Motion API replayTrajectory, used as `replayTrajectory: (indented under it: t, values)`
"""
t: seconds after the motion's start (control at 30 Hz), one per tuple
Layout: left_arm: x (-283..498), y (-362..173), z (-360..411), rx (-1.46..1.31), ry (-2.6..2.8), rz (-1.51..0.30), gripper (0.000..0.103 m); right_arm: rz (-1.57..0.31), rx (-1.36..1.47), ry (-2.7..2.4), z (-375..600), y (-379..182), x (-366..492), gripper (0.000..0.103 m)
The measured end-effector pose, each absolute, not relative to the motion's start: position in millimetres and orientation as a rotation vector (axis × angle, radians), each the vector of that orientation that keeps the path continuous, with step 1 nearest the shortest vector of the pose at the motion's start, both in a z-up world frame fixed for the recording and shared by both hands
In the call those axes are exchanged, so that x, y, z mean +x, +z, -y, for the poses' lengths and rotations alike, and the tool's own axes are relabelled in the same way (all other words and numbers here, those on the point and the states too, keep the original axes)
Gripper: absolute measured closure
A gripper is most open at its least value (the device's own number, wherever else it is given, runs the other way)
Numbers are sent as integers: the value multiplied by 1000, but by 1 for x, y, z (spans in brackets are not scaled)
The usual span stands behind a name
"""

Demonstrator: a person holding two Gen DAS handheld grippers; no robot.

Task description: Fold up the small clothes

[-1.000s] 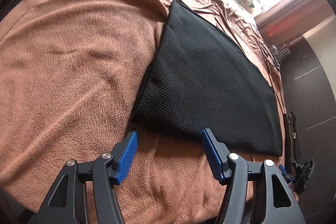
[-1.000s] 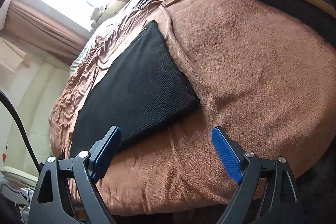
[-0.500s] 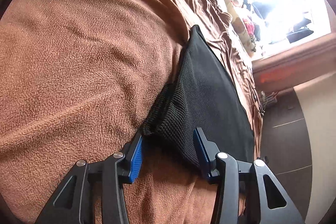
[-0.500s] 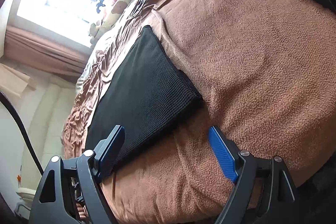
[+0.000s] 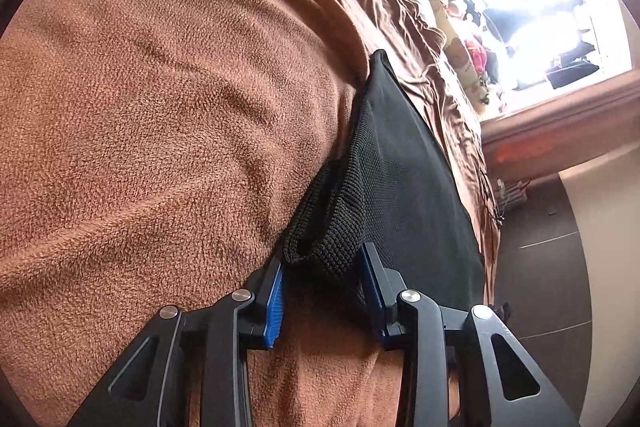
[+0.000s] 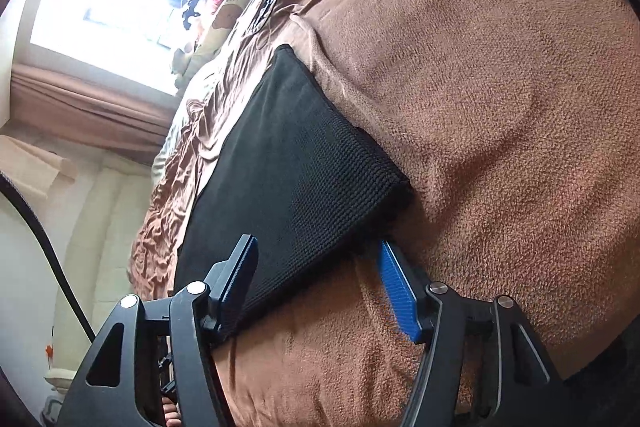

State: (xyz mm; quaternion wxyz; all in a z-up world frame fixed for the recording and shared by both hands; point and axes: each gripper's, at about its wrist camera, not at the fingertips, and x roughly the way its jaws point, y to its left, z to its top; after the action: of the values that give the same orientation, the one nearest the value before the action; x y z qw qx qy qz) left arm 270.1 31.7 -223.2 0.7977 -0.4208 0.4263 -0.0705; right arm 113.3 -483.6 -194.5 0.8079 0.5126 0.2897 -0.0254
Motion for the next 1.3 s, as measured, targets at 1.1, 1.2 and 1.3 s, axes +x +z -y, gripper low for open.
replayTrajectory:
  t: [1.1,1.2,1.3]
  values:
    - [286,-214,-30,-859,-30,-862,96,-612,1097,-141,477,-179,152,102]
    - [287,-206,-34,-867,-39,-852,97,-608,1081,-146,472,-169,153,102]
    - [287,-197,-36,-858,-54,-841,97,-603,1075,-142,469,-163,151,102]
